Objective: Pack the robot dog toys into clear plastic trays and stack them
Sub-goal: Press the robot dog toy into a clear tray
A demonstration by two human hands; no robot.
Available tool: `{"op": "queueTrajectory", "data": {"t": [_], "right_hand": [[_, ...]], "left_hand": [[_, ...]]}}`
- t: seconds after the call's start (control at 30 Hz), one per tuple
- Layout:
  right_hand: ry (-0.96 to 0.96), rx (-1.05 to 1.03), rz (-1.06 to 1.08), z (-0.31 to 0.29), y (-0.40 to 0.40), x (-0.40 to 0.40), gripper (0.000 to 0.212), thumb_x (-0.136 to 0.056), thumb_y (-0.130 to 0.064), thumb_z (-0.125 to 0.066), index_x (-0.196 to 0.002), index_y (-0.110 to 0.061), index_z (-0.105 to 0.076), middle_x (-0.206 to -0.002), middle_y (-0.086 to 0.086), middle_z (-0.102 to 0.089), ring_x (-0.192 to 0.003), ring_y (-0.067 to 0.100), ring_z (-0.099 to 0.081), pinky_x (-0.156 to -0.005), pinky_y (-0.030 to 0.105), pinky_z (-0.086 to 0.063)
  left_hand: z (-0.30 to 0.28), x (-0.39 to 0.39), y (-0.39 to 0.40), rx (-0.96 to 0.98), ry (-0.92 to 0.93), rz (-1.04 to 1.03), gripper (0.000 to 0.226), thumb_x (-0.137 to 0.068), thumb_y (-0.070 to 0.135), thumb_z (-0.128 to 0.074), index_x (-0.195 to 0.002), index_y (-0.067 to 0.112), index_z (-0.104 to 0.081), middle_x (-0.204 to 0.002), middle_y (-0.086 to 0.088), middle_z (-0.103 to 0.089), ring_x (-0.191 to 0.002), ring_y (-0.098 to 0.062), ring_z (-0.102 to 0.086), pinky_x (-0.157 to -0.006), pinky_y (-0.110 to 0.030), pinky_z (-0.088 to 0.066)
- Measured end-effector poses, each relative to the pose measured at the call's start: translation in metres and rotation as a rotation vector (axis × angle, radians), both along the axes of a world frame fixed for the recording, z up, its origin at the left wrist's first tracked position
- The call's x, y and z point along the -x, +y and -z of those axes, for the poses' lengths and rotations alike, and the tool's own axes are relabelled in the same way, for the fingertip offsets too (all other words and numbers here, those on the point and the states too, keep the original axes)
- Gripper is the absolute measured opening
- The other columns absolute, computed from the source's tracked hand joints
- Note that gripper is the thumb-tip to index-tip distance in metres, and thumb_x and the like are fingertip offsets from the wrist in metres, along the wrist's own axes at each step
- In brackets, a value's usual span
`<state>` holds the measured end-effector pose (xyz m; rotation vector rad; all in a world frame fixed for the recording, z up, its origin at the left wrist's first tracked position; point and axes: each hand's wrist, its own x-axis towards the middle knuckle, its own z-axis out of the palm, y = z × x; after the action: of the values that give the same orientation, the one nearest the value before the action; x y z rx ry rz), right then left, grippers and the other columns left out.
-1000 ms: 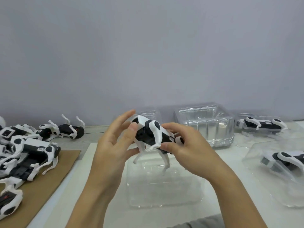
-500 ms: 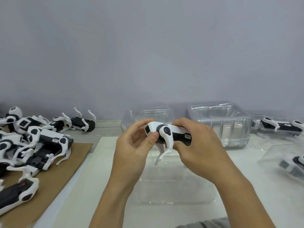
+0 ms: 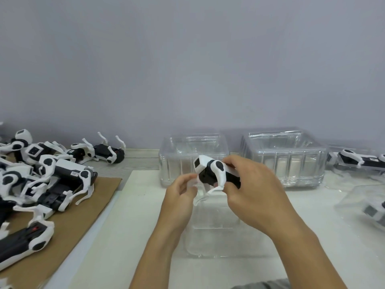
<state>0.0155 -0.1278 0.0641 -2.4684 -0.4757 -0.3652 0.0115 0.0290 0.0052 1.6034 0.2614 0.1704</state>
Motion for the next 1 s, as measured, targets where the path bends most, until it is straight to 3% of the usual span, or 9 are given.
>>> {"op": "queueTrajectory", "data": {"t": [0.1,0.17,0.3,0.43,0.53,0.63,0.73,0.9,1.0], "right_hand": [[0.067,0.002,-0.04,0.006,0.0,-0.002,0.014,-0.087,-0.026,-0.063,-0.098,-0.033,-0.057,-0.088,-0.018,-0.061,-0.084,0.008,-0.055,-0.078,0.036,-0.045],[0.131,-0.016,-0.057,0.008,-0.006,-0.004,0.018,-0.086,-0.023,-0.067,-0.099,-0.034,-0.061,-0.087,-0.02,-0.063,-0.086,0.007,-0.057,-0.081,0.036,-0.047],[0.159,0.017,-0.078,0.007,-0.01,-0.005,0.029,-0.081,-0.018,-0.068,-0.1,-0.039,-0.063,-0.089,-0.023,-0.063,-0.091,0.006,-0.055,-0.091,0.043,-0.045],[0.109,0.04,-0.103,0.01,-0.005,-0.005,0.028,-0.081,-0.017,-0.066,-0.1,-0.038,-0.065,-0.09,-0.021,-0.058,-0.093,0.003,-0.049,-0.092,0.039,-0.042],[0.173,0.013,-0.112,0.014,-0.009,-0.007,0.032,-0.079,-0.009,-0.063,-0.098,-0.035,-0.066,-0.091,-0.019,-0.056,-0.092,0.006,-0.05,-0.091,0.037,-0.043],[0.199,0.066,-0.11,0.019,-0.011,-0.009,0.038,-0.08,-0.003,-0.059,-0.103,-0.032,-0.066,-0.095,-0.02,-0.049,-0.097,0.007,-0.046,-0.091,0.03,-0.04],[0.202,0.067,-0.117,0.023,-0.009,-0.01,0.039,-0.079,-0.003,-0.058,-0.105,-0.032,-0.065,-0.094,-0.021,-0.049,-0.099,0.008,-0.043,-0.093,0.034,-0.04],[0.176,0.014,-0.104,0.026,-0.01,-0.011,0.036,-0.077,-0.003,-0.062,-0.102,-0.028,-0.066,-0.093,-0.022,-0.052,-0.096,0.007,-0.047,-0.086,0.024,-0.04],[0.143,0.009,-0.098,0.026,-0.008,-0.012,0.034,-0.077,-0.005,-0.063,-0.103,-0.025,-0.071,-0.092,-0.018,-0.056,-0.094,0.007,-0.05,-0.083,0.022,-0.043]], "left_hand": [[-0.001,0.001,0.0,0.061,0.028,0.003,0.03,-0.096,0.004,-0.055,-0.109,0.026,-0.071,-0.108,0.006,-0.074,-0.11,-0.019,-0.067,-0.101,-0.044,-0.051],[-0.001,0.001,0.0,0.066,0.03,-0.008,0.032,-0.095,0.001,-0.053,-0.107,0.024,-0.072,-0.107,0.004,-0.075,-0.109,-0.02,-0.068,-0.103,-0.048,-0.049],[-0.002,0.002,0.0,0.053,0.027,-0.005,0.036,-0.093,-0.001,-0.053,-0.1,0.028,-0.074,-0.103,0.009,-0.076,-0.106,-0.015,-0.069,-0.097,-0.039,-0.052],[-0.003,0.002,0.0,0.041,0.019,0.012,0.035,-0.091,-0.002,-0.053,-0.1,0.025,-0.073,-0.1,0.008,-0.076,-0.102,-0.013,-0.07,-0.085,-0.03,-0.05],[-0.002,0.001,0.0,0.054,0.024,-0.017,0.034,-0.092,-0.002,-0.055,-0.1,0.026,-0.073,-0.105,0.007,-0.075,-0.105,-0.01,-0.067,-0.087,-0.027,-0.049],[-0.001,0.001,-0.002,0.086,0.017,-0.021,0.028,-0.095,0.003,-0.058,-0.103,0.026,-0.073,-0.112,0.006,-0.073,-0.113,-0.01,-0.064,-0.1,-0.03,-0.048],[-0.001,0.001,-0.004,0.092,0.02,-0.007,0.027,-0.097,0.007,-0.056,-0.108,0.027,-0.072,-0.118,0.004,-0.071,-0.118,-0.014,-0.061,-0.108,-0.036,-0.045],[0.0,0.001,-0.008,0.079,0.048,0.01,0.015,-0.096,0.028,-0.062,-0.108,0.033,-0.069,-0.118,0.012,-0.066,-0.117,-0.007,-0.058,-0.097,-0.028,-0.045],[0.001,0.001,-0.01,0.121,0.097,-0.003,0.018,-0.09,0.034,-0.07,-0.106,0.028,-0.068,-0.111,0.007,-0.068,-0.113,-0.015,-0.062,-0.102,-0.042,-0.048]]}}
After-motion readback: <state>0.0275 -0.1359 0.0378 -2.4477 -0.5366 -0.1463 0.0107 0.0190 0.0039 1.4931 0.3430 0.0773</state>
